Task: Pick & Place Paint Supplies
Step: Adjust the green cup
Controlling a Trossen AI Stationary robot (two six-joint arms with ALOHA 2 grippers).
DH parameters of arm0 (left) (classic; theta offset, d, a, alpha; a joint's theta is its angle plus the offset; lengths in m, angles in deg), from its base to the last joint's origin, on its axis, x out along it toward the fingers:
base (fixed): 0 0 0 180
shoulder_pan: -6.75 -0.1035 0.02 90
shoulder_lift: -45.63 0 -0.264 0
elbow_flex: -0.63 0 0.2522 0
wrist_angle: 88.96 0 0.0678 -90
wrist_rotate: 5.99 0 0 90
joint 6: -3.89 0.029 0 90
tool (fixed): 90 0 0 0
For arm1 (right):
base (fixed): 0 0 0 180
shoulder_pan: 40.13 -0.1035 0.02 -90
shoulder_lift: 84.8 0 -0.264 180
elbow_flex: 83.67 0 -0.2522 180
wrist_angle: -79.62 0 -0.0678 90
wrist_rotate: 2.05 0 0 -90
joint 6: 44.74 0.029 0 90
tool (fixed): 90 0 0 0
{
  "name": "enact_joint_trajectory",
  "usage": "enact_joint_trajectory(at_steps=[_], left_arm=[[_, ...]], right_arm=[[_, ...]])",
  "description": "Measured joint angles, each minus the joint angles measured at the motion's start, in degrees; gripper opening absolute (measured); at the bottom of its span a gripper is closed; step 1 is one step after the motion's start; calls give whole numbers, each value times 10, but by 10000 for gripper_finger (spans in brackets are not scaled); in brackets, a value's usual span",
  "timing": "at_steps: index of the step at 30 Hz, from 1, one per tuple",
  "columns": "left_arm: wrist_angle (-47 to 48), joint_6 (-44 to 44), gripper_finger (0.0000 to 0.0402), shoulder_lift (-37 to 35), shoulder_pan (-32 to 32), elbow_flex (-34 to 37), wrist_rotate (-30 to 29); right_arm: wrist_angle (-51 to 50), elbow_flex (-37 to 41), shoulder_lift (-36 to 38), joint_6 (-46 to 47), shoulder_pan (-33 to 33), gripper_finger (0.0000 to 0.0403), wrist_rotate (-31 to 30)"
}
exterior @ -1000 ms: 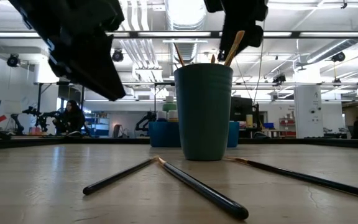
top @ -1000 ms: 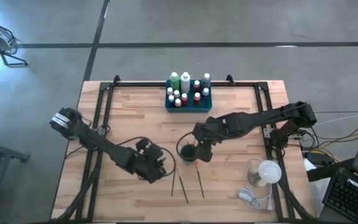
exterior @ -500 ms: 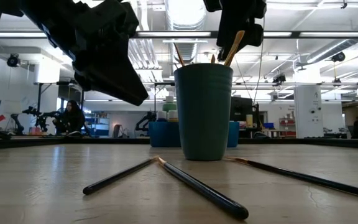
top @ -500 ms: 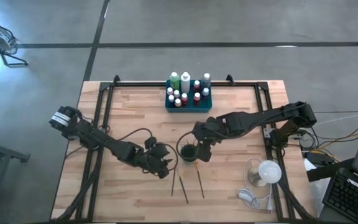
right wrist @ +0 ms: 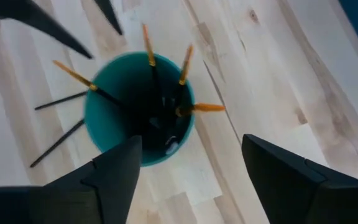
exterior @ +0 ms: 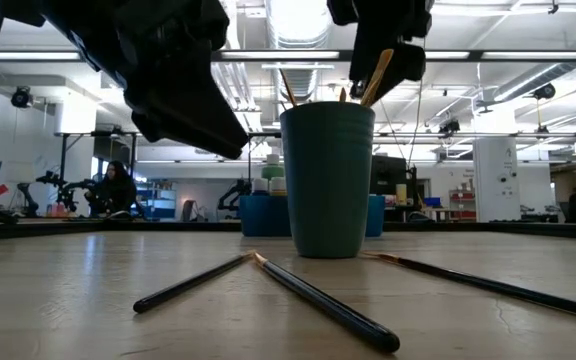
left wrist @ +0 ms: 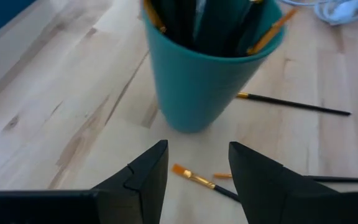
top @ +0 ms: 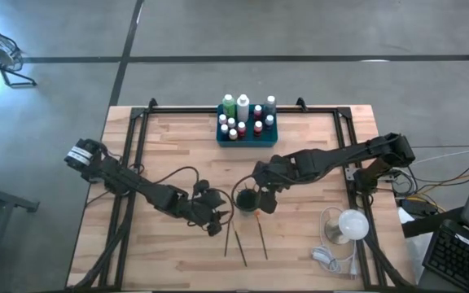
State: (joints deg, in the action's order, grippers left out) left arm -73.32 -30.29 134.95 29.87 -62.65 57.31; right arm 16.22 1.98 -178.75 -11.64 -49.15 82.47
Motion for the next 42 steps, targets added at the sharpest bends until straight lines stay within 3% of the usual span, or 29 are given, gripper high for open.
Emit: enact_joint_trajectory(at_steps=[5,16,32,42], left_arm=[[-8,26,175,0,-6,0,13],[-10,44,175,0,-17,0,35],[-44,75,175,1,-29,0,67],[-44,75,175,1,-29,0,74]], right_arm=[[34,23,0,2,0,288,0],[73,57,0,2,10,257,9],[85,65,0,7,12,265,15],[131,91,0,9,12,247,24]])
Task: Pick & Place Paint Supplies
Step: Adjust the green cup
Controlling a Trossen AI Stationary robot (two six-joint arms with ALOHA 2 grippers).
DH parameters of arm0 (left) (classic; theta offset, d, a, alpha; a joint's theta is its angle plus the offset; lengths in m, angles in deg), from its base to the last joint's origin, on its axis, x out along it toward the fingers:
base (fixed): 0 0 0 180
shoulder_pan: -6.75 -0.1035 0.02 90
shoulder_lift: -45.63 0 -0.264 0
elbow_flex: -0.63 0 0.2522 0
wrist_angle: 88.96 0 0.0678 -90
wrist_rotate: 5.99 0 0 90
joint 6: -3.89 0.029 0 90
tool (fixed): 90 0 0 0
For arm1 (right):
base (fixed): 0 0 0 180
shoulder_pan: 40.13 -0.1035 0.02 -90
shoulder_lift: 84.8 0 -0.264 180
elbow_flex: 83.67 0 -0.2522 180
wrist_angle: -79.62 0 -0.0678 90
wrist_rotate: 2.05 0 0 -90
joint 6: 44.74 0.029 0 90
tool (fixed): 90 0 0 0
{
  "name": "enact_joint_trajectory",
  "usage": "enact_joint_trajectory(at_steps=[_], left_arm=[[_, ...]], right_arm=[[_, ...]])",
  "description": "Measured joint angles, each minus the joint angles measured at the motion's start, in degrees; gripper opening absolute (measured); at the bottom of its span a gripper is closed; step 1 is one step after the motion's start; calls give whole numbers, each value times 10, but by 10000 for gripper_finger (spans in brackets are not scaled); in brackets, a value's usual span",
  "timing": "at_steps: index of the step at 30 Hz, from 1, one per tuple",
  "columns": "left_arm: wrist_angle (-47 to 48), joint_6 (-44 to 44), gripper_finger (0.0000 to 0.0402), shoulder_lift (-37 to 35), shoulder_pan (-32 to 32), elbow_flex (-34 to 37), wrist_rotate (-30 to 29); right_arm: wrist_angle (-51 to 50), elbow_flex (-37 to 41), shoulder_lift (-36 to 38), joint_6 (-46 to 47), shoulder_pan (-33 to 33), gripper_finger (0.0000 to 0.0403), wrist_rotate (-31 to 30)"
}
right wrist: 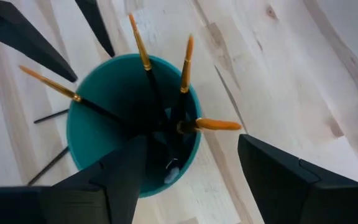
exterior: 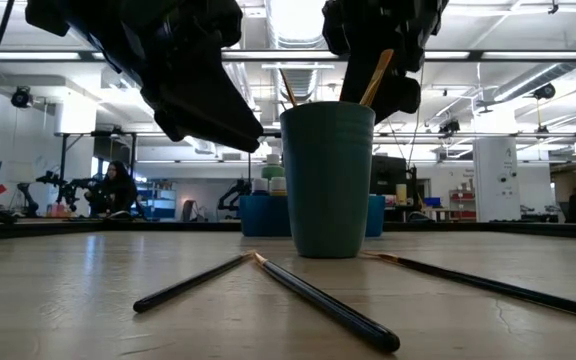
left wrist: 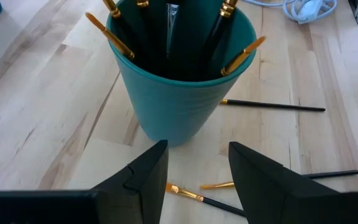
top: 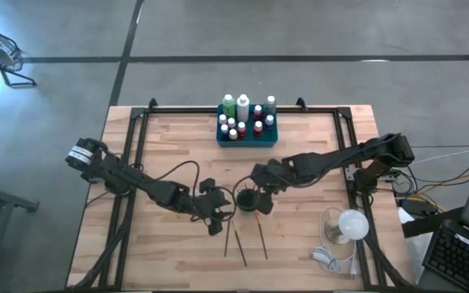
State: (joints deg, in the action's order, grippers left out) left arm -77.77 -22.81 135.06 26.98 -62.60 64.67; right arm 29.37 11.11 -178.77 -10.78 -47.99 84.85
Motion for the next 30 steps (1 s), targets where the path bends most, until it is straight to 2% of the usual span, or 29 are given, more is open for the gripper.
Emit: enact_joint_trajectory(at_steps=[10,18,23,30], left_arm=[[-3,11,174,0,-4,0,9],[-10,19,175,0,-9,0,24],[-11,20,174,0,-10,0,24],[-15,23,174,0,-12,0,26]], right_arm=[[27,22,0,0,11,249,2],[57,33,-21,1,14,232,34],[45,11,-64,-21,14,224,48],[18,-34,-81,-45,14,193,47]])
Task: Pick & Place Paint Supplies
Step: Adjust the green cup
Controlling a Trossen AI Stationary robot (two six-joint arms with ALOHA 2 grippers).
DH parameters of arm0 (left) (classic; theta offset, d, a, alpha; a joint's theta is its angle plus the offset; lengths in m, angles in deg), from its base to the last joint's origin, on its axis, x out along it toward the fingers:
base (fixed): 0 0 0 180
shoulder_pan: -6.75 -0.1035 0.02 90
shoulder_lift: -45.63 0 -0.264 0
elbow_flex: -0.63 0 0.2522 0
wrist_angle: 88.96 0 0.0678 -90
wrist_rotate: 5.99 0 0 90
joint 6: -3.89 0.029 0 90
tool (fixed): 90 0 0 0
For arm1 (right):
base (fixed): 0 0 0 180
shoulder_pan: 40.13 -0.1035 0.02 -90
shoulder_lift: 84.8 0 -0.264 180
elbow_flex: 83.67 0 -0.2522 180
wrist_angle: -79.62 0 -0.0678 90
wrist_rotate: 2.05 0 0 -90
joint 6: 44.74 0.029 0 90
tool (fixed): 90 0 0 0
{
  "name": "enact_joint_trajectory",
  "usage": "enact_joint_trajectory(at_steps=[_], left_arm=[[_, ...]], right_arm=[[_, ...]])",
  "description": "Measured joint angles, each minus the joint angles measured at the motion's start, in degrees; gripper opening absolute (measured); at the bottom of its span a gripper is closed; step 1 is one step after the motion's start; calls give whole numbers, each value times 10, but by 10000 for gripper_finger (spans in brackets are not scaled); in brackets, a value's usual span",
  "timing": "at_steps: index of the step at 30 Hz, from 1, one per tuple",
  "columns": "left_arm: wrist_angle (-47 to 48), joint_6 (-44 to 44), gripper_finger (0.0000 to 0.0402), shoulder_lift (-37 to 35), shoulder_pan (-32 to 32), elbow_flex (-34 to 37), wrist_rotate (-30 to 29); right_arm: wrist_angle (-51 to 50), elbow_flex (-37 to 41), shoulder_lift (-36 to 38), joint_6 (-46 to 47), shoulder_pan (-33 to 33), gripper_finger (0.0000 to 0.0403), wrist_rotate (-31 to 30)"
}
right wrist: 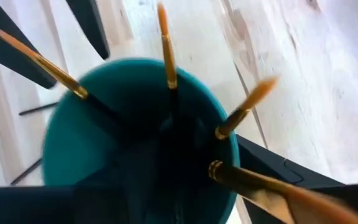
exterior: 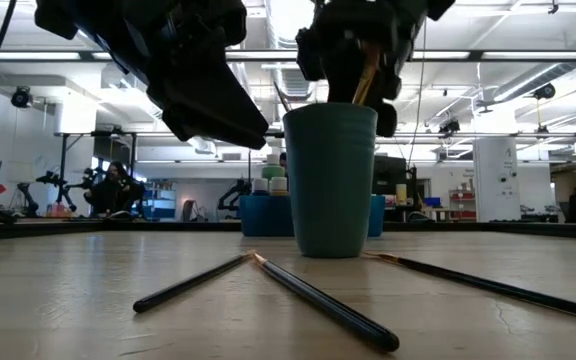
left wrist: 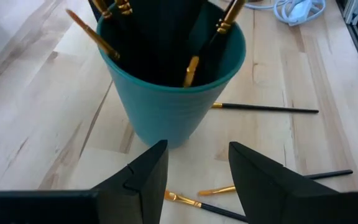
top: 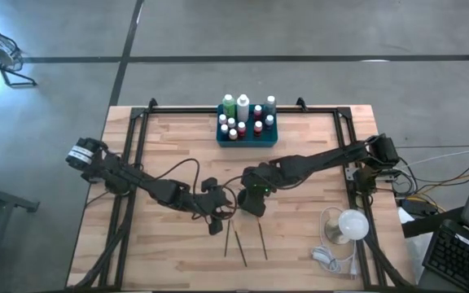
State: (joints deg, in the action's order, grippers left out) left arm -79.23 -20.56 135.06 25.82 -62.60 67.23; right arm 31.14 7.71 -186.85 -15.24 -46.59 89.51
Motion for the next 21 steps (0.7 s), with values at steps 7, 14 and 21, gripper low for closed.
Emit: enact_joint_trajectory(at_steps=[7,14,21], left_arm=[[1,-2,174,0,0,0,0],[1,-11,174,0,0,0,3],[2,-23,174,0,0,0,15]], right_arm=[[-50,-28,0,-10,0,114,-1],[-54,-27,0,-23,0,39,-2],[-57,-24,1,-43,11,39,-9]])
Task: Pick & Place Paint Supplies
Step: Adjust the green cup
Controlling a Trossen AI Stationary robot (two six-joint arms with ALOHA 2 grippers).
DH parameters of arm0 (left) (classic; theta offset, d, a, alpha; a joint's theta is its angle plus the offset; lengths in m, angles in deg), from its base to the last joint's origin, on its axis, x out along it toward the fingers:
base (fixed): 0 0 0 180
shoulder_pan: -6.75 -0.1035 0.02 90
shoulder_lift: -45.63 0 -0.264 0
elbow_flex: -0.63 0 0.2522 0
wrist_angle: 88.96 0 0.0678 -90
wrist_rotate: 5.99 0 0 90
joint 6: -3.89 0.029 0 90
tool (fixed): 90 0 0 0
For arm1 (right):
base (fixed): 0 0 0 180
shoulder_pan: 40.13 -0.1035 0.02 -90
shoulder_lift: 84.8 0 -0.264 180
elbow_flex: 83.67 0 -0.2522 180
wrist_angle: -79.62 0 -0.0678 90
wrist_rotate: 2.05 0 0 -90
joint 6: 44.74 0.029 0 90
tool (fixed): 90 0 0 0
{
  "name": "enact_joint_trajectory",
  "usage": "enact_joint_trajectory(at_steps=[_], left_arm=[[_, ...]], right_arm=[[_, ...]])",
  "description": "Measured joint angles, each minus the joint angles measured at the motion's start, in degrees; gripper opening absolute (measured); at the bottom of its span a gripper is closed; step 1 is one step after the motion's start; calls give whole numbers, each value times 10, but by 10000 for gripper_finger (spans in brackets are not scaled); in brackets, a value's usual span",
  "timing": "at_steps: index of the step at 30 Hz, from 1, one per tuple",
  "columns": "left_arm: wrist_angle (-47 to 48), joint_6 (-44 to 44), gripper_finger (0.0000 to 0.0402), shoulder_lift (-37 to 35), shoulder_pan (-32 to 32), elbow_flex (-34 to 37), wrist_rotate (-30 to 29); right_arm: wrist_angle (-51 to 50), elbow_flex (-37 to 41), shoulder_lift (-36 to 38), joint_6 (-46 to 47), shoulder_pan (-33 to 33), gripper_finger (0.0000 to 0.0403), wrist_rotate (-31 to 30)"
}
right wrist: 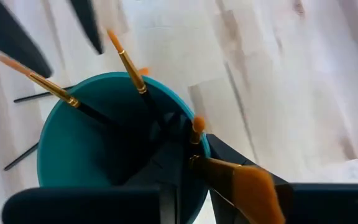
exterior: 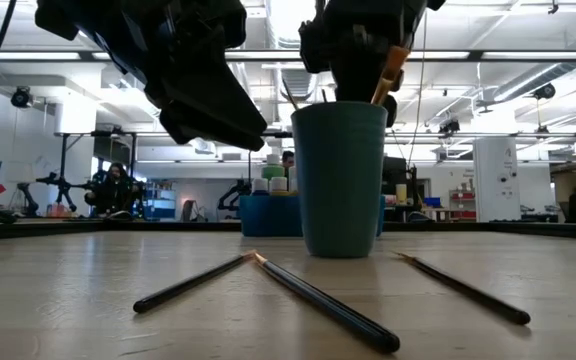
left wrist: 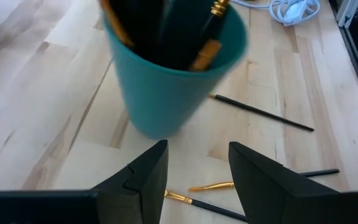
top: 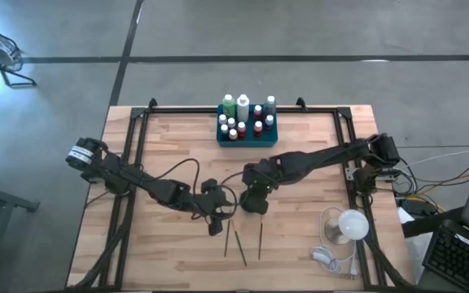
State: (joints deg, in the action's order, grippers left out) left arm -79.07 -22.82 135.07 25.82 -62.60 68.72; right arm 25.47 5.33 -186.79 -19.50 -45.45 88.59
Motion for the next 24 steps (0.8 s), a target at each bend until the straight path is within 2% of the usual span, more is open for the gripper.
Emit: enact_joint_trajectory(at_steps=[9,19,24], left_arm=[[0,-9,174,0,0,0,9],[0,-19,174,0,0,0,9],[0,-24,174,0,0,0,9]], right_arm=[[-7,16,2,-66,50,39,7],[-7,25,0,-152,117,39,68],[-6,26,0,-178,133,39,75]])
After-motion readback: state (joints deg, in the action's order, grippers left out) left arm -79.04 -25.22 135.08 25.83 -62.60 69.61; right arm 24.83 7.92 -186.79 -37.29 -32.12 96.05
